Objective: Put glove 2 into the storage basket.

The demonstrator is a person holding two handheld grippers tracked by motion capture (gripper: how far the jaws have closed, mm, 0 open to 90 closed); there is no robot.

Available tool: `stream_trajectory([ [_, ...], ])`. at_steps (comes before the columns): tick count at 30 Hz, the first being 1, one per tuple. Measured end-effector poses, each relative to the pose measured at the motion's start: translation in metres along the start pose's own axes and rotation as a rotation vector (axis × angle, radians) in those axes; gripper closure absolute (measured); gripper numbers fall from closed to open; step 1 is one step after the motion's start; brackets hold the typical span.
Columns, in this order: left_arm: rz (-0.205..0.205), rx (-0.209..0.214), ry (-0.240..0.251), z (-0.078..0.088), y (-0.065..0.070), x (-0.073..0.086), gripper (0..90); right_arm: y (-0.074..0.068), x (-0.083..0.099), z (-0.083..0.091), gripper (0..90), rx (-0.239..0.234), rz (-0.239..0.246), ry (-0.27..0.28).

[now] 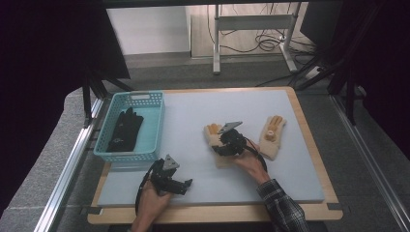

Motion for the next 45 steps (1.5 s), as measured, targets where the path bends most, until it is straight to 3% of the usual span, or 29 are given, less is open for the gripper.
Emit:
stream_trajectory([
  [2,-0.002,0.000,-0.002,0.000,0.000,0.000,0.7,-0.003,-0.002,0.010,52.8,0.018,-0.106,0.016],
  [4,0.000,0.001,0.000,0.000,0.000,0.000,0.7,-0.008,0.000,0.020,52.2,0.036,-0.158,0.026],
  [6,0.000,0.000,0.000,0.000,0.000,0.000,0.7,-0.016,0.004,0.026,50.0,0.057,-0.171,0.027],
  [9,0.000,0.000,0.000,0.000,0.000,0.000,0.7,-0.025,0.009,0.026,42.7,0.025,-0.188,0.040],
  [13,0.000,-0.001,0.000,0.000,0.000,0.000,0.7,-0.018,0.011,0.029,35.9,-0.003,-0.194,0.065],
  [16,0.000,-0.001,0.000,0.000,0.000,0.000,0.7,-0.004,0.012,0.037,35.4,-0.006,-0.197,0.081],
  [20,0.000,-0.001,0.000,0.000,0.000,0.000,0.7,0.025,0.020,0.046,41.3,0.030,-0.186,0.088],
  [28,0.001,0.000,0.001,0.000,0.000,0.000,0.7,0.096,0.046,0.065,49.1,0.153,-0.248,0.070],
  [35,0.000,0.000,0.001,0.000,0.000,0.000,0.7,0.146,0.063,0.084,48.6,0.263,-0.295,0.076],
  [40,0.000,0.000,0.001,0.000,0.000,0.000,0.6,0.155,0.075,0.079,44.9,0.272,-0.297,0.057],
  [45,0.000,0.000,0.001,0.000,0.000,0.000,0.7,0.156,0.088,0.067,45.9,0.330,-0.230,0.004],
])
Point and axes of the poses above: each handheld gripper's, and its own axes: z roughly backward along the jaws, x roughly out of its underside, y roughly to its right, the point moved 10 cm from there along -z, roughly forward along the jaws, and after that the axes turned 7 degrees about x, right-handed, at the moved point
